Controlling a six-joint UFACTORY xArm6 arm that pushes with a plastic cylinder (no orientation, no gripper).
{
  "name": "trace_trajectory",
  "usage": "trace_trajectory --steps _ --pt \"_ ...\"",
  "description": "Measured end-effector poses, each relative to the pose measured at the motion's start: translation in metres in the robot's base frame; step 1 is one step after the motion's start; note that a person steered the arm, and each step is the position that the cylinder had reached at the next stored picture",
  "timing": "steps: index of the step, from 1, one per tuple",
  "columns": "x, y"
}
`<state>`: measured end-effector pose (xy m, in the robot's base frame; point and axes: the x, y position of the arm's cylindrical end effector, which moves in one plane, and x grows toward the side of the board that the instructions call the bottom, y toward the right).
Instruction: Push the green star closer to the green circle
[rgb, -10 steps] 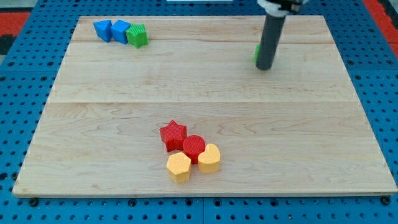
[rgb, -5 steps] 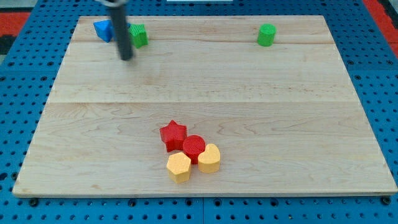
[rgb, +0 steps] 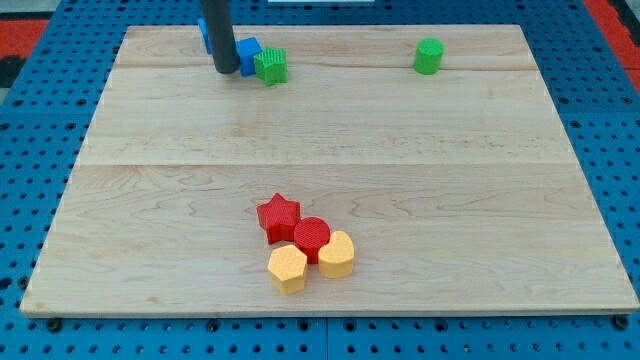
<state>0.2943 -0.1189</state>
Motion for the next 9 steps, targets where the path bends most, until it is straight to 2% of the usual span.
trace_trajectory --steps 1,2,3,5,6,7,8,9 --pt "0.009 0.039" --pt "0.009 0.021" --pt "-0.008 0.036" --pt "-0.046 0.145" --pt "-0.020 0.141" --pt "-0.027 0.076" --pt "-0.071 0.025" --pt "-0.102 0.081"
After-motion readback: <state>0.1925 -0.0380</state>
